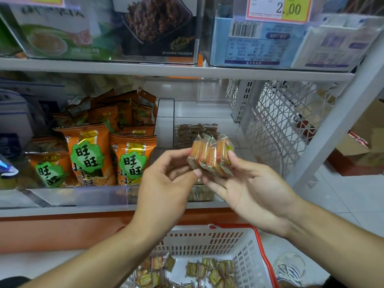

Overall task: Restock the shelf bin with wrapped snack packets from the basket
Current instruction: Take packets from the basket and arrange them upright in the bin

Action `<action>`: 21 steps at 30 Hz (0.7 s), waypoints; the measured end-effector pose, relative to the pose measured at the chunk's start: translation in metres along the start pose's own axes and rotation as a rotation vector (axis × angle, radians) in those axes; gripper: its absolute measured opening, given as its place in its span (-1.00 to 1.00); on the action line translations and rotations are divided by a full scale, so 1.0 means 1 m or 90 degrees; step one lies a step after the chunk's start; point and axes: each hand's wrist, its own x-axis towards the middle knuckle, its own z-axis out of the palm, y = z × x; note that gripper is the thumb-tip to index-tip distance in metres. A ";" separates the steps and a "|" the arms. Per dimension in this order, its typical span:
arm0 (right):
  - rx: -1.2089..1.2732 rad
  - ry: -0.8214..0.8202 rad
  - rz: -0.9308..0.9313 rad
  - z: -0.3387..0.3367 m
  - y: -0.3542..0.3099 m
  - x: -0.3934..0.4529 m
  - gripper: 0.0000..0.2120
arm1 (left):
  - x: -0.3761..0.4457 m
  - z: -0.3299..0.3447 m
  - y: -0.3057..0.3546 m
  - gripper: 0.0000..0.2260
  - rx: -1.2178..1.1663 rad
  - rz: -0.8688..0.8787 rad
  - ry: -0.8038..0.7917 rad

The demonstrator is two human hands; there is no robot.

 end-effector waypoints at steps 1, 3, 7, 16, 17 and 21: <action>-0.004 0.005 0.005 -0.001 0.000 0.000 -0.57 | -0.002 0.002 -0.001 -0.68 -0.008 -0.001 -0.004; -0.016 0.010 0.009 -0.003 0.000 0.000 -0.58 | -0.005 0.004 -0.003 -0.74 -0.001 0.005 -0.004; -0.105 0.024 0.016 -0.009 0.004 0.002 -0.57 | -0.004 0.009 -0.006 -0.42 0.057 -0.025 0.004; -0.132 -0.096 0.079 -0.026 -0.022 0.007 -0.60 | 0.006 0.005 0.001 -0.48 0.174 0.028 -0.017; -0.153 -0.103 0.078 -0.030 -0.024 0.008 -0.57 | 0.007 0.005 0.001 -0.48 0.187 0.023 -0.022; -0.209 -0.082 0.050 -0.037 -0.032 0.019 -0.40 | 0.009 0.005 -0.001 -0.30 0.280 0.042 -0.020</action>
